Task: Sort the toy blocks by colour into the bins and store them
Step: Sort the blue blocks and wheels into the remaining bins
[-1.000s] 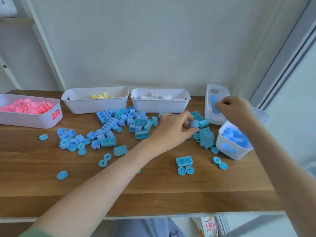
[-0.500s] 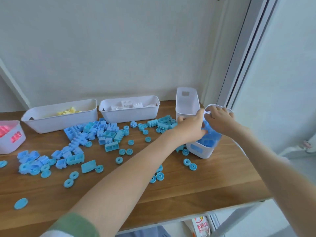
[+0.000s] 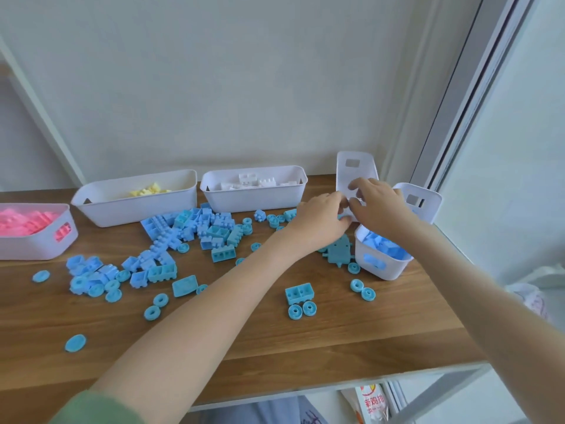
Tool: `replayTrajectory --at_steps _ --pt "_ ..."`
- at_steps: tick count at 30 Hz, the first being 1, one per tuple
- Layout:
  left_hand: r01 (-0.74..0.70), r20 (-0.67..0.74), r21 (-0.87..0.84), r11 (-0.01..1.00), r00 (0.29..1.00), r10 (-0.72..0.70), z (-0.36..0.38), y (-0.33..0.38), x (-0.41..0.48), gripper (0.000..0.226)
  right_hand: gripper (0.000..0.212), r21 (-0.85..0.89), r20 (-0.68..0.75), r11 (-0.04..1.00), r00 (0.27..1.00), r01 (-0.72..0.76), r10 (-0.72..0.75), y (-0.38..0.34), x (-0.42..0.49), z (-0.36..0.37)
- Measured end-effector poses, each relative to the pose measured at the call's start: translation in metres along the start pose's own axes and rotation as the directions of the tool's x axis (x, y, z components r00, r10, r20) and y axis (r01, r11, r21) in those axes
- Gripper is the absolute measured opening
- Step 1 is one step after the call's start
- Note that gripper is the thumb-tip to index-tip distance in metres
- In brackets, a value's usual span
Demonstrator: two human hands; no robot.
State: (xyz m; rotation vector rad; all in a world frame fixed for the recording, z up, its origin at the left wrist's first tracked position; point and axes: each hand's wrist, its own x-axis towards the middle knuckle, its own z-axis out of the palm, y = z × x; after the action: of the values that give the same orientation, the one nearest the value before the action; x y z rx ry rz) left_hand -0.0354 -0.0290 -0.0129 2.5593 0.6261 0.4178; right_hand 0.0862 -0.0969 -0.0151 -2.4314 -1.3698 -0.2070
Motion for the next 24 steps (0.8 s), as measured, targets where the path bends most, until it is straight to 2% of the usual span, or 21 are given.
replayTrajectory --at_steps 5,8,17,24 --pt "0.061 0.056 -0.013 0.998 0.997 -0.060 -0.019 -0.027 -0.021 0.036 0.026 0.077 0.016 0.990 0.993 0.119 -0.121 -0.034 0.003 0.008" --pt "0.102 0.039 -0.002 0.995 0.994 -0.102 -0.034 -0.055 -0.040 0.032 0.025 0.119 0.032 0.971 0.977 0.207 -0.212 -0.054 0.006 0.014" --pt "0.342 -0.005 0.055 0.938 0.940 -0.342 -0.082 -0.154 -0.116 0.034 0.036 0.178 0.270 0.933 0.896 0.313 -0.352 -0.118 0.020 0.054" --pt "0.350 -0.021 0.051 0.935 0.937 -0.349 -0.089 -0.178 -0.150 0.035 0.048 -0.015 0.398 0.948 0.871 0.319 -0.287 -0.137 0.037 0.094"
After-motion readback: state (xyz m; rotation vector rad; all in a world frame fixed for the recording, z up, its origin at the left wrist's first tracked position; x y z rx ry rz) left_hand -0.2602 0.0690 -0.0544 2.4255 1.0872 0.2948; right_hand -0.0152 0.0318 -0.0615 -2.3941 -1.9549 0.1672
